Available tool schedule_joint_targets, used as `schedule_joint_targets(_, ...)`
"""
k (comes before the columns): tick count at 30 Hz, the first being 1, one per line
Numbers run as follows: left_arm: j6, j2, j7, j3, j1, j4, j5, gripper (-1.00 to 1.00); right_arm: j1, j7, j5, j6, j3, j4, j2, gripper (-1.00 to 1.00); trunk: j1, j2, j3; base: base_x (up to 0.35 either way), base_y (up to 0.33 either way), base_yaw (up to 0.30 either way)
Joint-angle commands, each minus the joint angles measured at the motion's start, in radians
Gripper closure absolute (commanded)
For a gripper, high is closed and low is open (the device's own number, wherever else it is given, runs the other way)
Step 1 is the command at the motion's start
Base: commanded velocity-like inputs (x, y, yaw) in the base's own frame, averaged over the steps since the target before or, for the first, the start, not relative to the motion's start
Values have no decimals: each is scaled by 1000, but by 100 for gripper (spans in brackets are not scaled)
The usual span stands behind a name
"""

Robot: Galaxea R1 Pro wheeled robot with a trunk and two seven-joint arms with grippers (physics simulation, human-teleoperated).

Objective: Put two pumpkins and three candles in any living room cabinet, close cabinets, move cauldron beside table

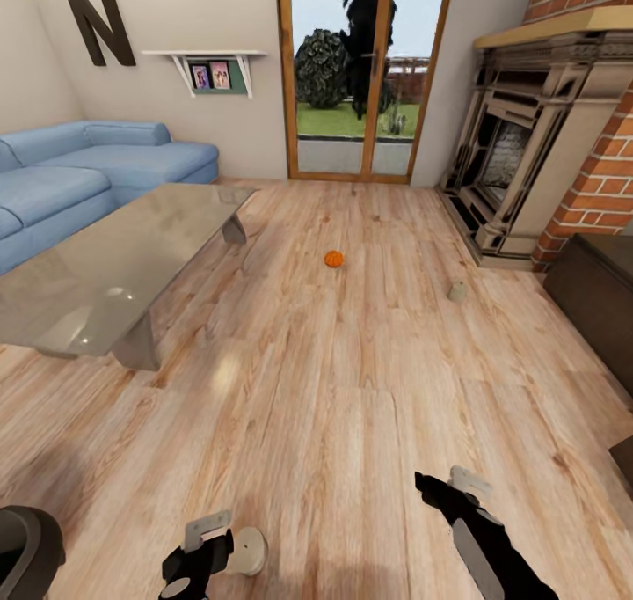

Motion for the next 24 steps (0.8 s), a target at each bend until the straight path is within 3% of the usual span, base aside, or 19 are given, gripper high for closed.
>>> schedule_joint_targets(1, 8, 2, 9, -5, -2, -1, 6, -100, 0, -54, -11, 110, 0, -113, 0, -100, 4, -8, -4, 0, 0, 0)
schedule_joint_targets(3, 16, 2, 8, -5, -4, -1, 7, -100, -1, -132, -16, 212, 0, -221, 1, -100, 12, -22, -10, 0, 0, 0)
schedule_joint_targets(6, 47, 3, -13, -5, -6, -1, 7, -100, -1, -224, -21, 303, 3, -291, 13, -100, 23, -43, -20, 0, 0, 0)
schedule_joint_targets(10, 146, 8, -101, -1, -43, -5, 9, -100, -1, -261, -13, 415, 11, -314, 54, -100, 38, -71, -32, 0, 0, 0)
schedule_joint_targets(12, 238, 9, -140, 1, -80, -6, 10, -100, -1, -266, -12, 456, 14, -337, 65, -100, 46, -85, -39, 0, 0, 0)
schedule_joint_targets(16, 348, 2, -156, 8, -123, -6, 11, -100, -1, -267, -14, 482, 16, -365, 71, -100, 61, -113, -51, 0, 0, 0)
schedule_joint_targets(24, 366, 7, -161, 9, -131, -7, 11, -100, -1, -268, -15, 506, 15, -371, 71, -100, 92, -169, -76, 0, 0, 0)
